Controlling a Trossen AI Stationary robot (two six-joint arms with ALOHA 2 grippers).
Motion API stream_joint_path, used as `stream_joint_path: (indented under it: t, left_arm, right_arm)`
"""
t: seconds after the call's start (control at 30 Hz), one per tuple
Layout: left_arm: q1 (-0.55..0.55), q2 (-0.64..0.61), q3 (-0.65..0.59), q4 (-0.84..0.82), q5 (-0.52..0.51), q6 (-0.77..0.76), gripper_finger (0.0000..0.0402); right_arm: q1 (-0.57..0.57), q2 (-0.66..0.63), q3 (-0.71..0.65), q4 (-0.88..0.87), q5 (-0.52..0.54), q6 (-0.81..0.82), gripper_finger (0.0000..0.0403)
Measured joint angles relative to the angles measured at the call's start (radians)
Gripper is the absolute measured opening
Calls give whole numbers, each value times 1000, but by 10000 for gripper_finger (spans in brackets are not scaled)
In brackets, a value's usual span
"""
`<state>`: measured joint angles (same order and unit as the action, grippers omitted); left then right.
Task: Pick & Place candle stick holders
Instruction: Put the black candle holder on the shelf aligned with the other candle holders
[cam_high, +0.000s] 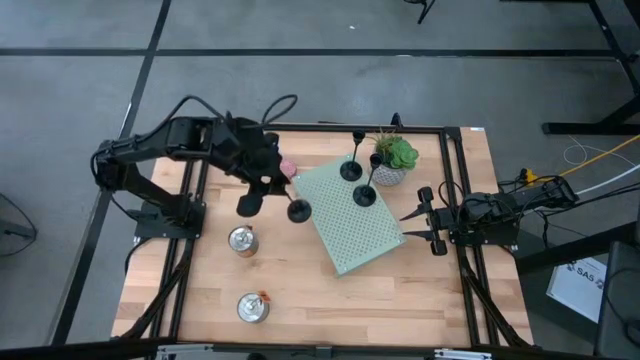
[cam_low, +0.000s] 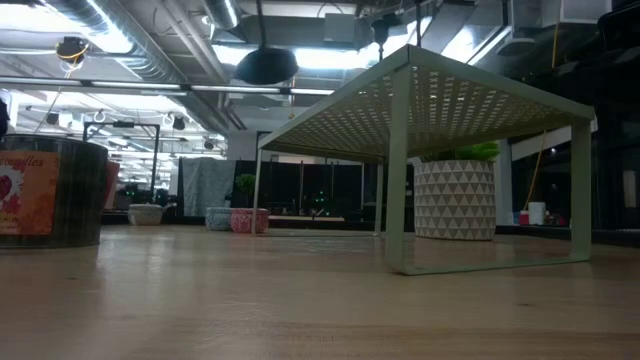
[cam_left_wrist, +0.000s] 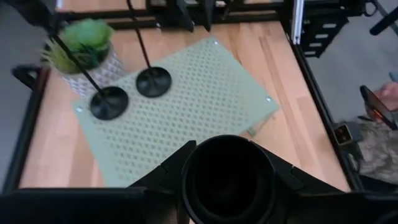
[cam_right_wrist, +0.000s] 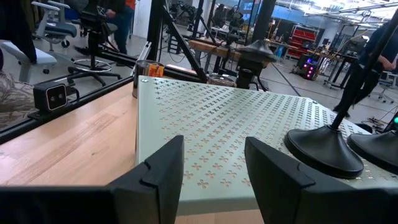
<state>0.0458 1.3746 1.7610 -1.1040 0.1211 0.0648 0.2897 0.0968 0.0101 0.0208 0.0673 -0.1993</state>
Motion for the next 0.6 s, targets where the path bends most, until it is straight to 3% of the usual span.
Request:
stream_joint_path:
  t: [0.17, 0.43, 0.6]
  left_arm:
    - [21, 22, 0, 69, -80, 52, 129]
    - [25, 99, 0, 107, -108, 118, 116]
    - [25, 143, 0, 116, -114, 117, 133]
  right_arm:
    - [0, 0, 0, 0, 0, 0, 172]
    - [0, 0, 0, 0, 0, 0, 172]
    - [0, 0, 0, 0, 0, 0, 171]
